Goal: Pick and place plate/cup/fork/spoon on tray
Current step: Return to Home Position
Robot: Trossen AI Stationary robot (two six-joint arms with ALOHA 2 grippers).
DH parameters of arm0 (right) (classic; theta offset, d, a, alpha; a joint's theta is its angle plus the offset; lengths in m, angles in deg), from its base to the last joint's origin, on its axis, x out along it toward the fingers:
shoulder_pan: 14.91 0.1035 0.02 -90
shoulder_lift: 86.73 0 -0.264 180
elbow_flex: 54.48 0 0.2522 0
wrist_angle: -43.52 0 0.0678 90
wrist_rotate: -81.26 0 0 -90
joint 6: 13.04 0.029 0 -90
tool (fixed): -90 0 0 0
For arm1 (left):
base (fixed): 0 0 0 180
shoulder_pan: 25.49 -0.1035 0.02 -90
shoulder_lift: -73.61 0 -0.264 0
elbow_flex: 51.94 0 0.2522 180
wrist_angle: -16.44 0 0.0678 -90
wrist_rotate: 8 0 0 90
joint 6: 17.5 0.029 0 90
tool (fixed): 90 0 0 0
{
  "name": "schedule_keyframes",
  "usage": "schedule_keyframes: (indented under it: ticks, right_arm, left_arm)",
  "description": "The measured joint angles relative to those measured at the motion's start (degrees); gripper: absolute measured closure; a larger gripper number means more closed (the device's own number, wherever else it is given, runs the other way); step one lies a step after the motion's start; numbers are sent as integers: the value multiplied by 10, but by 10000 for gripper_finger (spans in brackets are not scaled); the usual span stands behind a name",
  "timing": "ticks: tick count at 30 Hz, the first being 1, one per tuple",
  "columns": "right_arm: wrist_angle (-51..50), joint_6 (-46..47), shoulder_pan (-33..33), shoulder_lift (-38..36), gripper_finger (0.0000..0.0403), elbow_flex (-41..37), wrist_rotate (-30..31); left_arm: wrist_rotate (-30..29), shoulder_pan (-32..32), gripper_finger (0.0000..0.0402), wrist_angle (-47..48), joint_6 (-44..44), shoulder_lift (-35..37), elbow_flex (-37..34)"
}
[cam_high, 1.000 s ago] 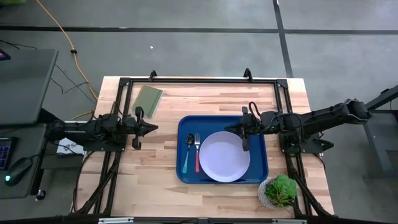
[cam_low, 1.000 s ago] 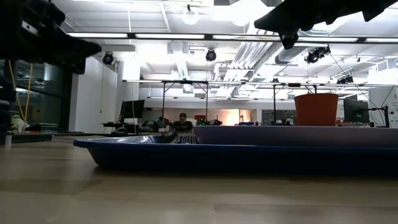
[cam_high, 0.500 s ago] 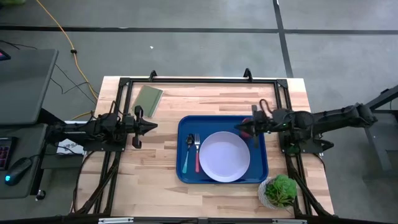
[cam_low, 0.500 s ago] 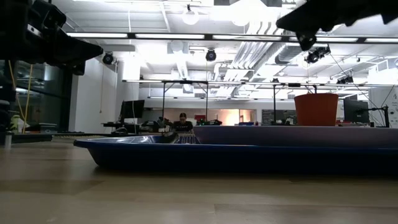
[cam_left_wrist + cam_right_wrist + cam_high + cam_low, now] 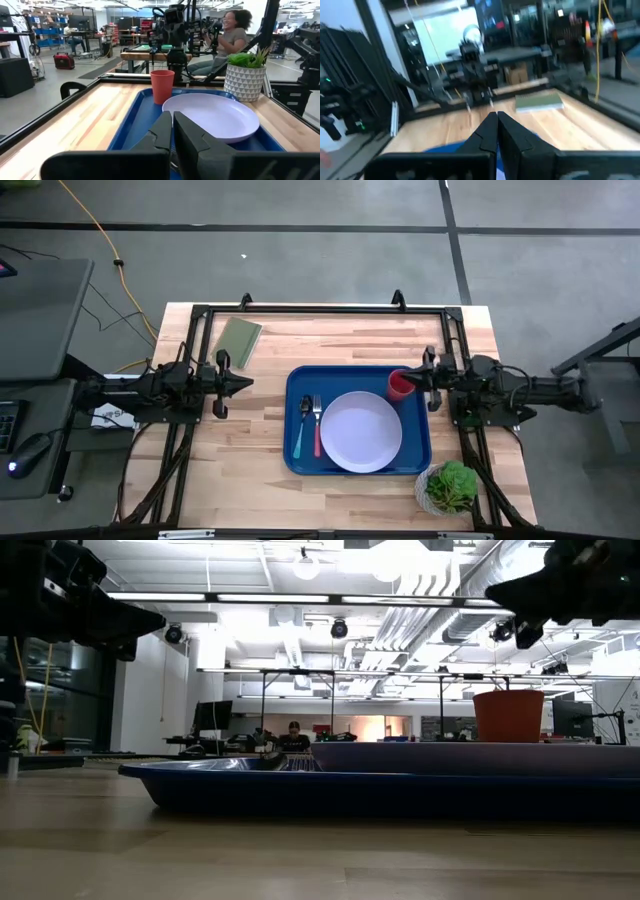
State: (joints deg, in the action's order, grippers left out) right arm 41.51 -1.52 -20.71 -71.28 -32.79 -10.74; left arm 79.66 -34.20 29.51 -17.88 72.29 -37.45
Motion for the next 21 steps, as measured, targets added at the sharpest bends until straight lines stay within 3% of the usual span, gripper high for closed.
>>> schedule_keyframes:
  ticks: [8,16,21]
  right_arm:
    - [46,-28,-26,-74,403,-69,-42]
    - [-1,-58,-30,-80,403,-74,-35]
    - [-98,-67,-30,-80,403,-74,-40]
  left_arm:
    - [0,0,402,0,0,0,0]
    - [0,0,401,-1,0,0,0]
    - [0,0,401,-1,0,0,0]
